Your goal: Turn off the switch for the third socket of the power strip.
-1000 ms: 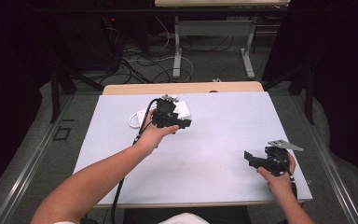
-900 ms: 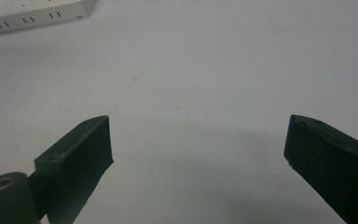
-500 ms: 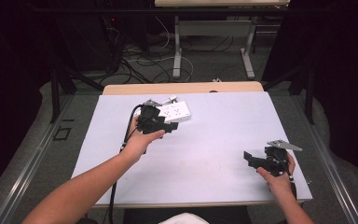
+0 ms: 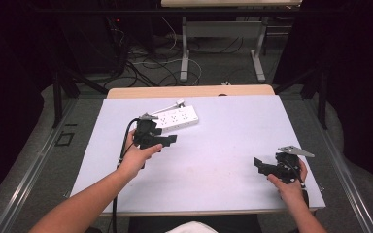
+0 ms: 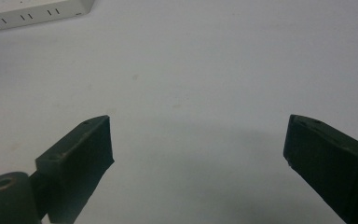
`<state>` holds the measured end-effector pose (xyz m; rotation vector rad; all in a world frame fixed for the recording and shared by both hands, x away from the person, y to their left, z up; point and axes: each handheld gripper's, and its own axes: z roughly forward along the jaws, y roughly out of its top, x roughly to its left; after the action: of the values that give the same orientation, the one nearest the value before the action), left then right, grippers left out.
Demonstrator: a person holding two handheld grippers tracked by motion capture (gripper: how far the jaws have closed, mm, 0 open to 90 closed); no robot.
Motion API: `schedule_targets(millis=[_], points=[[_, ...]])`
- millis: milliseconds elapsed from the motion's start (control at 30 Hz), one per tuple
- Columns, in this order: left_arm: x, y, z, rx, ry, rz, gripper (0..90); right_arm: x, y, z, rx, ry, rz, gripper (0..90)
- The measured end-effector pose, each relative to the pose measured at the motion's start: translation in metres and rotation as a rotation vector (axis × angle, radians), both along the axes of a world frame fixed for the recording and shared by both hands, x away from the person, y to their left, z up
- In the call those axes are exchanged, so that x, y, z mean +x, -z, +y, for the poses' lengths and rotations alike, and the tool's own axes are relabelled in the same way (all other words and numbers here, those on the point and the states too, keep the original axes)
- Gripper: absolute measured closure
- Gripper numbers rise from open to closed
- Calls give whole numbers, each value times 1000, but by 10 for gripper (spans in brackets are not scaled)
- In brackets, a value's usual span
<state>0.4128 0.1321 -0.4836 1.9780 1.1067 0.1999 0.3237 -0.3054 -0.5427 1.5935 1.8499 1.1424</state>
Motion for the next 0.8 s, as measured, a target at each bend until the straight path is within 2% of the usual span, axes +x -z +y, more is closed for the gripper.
schedule_targets(millis=[33, 67, 133, 300, 367, 433, 467, 600, 767, 800], points=[[-1, 2, 1, -5, -3, 5, 255, 0, 0, 0, -1, 1, -1, 73], [-2, 4, 2, -3, 2, 8, 247, 1, 2, 1, 2, 13, -21, 74], [-5, 8, 4, 7, 5, 6, 232, 0, 0, 0, -1, -2, 0, 74], [-12, 17, 8, -3, 2, 4, 218, 0, 1, 0, -7, -8, 4, 83], [-15, 18, 11, -1, 5, -7, 216, 0, 1, 0, -9, -9, 3, 88], [-18, 18, 13, -18, 0, -17, 212, 0, 1, 0, -8, -8, 3, 88], [-19, 18, 14, -11, 6, -11, 209, 0, 1, 0, -9, -9, 4, 87], [-26, 19, 17, -26, 4, -19, 185, 1, 2, 1, -11, -8, 3, 88], [-34, 21, 22, -11, 24, -30, 164, 0, 1, 2, -8, -7, 0, 88], [-36, 22, 22, -19, 16, -33, 163, 1, 1, 2, -12, -11, -2, 88]])
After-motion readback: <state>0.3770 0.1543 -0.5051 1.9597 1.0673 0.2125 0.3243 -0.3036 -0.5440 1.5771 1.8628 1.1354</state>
